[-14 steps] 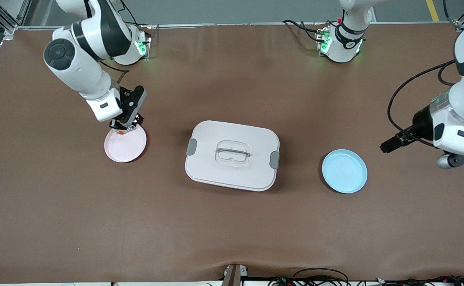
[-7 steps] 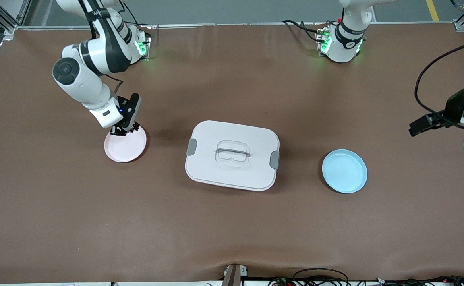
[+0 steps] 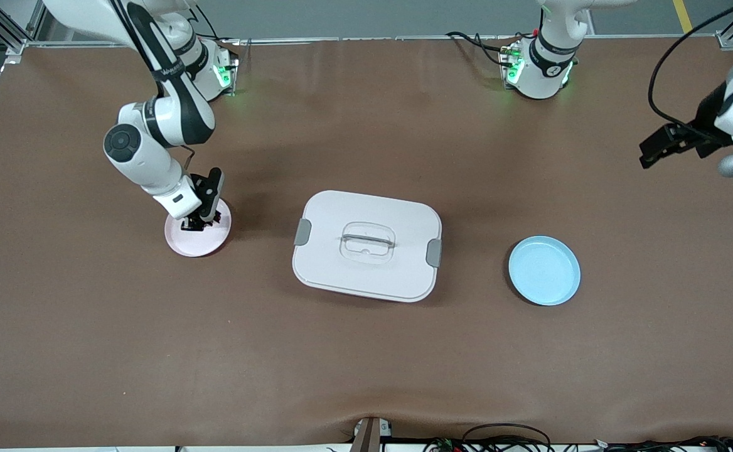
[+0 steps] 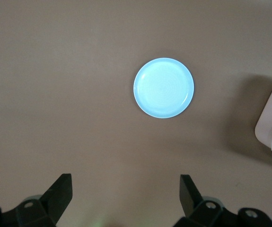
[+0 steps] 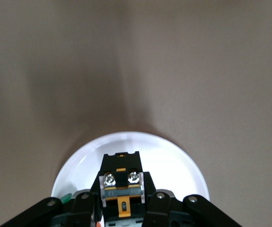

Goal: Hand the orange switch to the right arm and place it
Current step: 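Lower the switch onto the white plate and open the right gripper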

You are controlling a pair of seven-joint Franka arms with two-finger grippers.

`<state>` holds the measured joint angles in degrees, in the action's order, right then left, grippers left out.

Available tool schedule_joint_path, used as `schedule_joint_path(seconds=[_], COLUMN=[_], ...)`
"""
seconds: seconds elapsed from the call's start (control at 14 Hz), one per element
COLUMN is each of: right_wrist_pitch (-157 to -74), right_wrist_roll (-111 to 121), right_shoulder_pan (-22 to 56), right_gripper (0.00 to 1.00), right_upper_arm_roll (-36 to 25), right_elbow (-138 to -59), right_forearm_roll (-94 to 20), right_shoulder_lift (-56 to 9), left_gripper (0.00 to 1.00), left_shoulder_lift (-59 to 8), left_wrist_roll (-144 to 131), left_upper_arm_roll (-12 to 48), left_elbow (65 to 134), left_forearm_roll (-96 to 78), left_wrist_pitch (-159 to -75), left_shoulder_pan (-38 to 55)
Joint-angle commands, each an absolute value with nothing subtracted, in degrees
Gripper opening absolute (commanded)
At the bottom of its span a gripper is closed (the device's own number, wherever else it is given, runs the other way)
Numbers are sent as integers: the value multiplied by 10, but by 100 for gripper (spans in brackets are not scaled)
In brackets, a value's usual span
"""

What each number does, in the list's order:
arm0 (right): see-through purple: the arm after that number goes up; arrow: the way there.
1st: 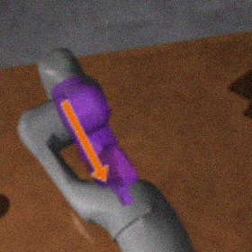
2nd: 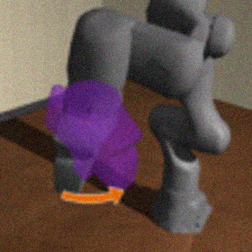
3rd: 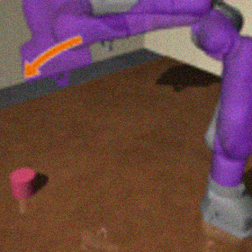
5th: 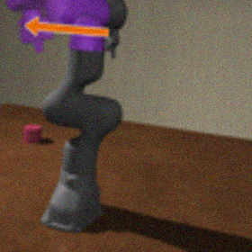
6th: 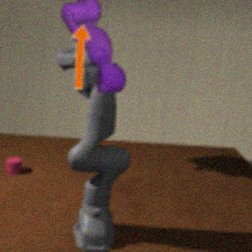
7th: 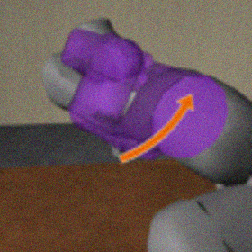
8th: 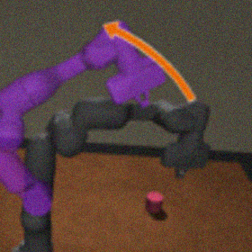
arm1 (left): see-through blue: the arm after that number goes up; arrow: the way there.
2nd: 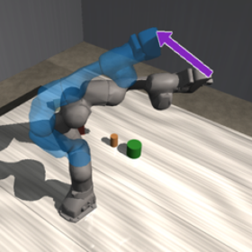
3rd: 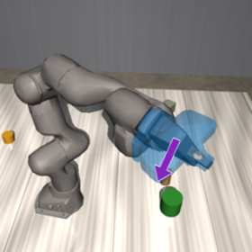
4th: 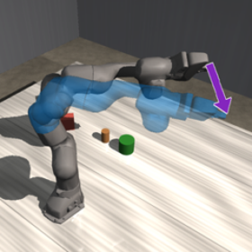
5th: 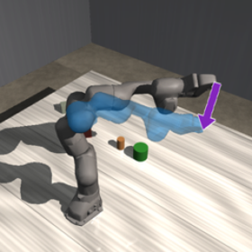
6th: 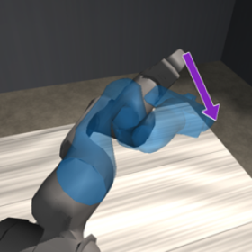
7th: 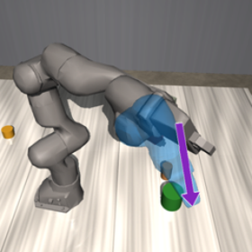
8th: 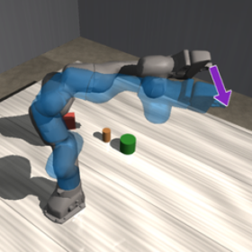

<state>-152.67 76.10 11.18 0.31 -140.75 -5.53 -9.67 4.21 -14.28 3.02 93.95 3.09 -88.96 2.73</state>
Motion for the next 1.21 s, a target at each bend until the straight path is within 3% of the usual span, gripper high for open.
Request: schedule_joint_path(seconds=[0.0,0.57,1.14], right_wrist_pitch=[-1542,-1560,-1633], right_wrist_roll=[773,775,775], right_shoulder_pan=[96,58,60], right_gripper=[0,0,0], right_upper_arm_roll=[11,10,11], right_elbow=[-1412,-1407,-1405], right_forearm_roll=[-46,16,16], right_shoulder_lift=[-107,-136,-186], left_gripper=[100,100,100], left_shoulder_lift=[83,93,89], left_wrist_roll=[-123,-67,-58], left_upper_arm_roll=[3,13,13], left_elbow=[984,988,971], left_forearm_roll=[12,6,4], left_wrist_pitch=[-896,-890,-872], left_shoulder_pan=[54,50,54])
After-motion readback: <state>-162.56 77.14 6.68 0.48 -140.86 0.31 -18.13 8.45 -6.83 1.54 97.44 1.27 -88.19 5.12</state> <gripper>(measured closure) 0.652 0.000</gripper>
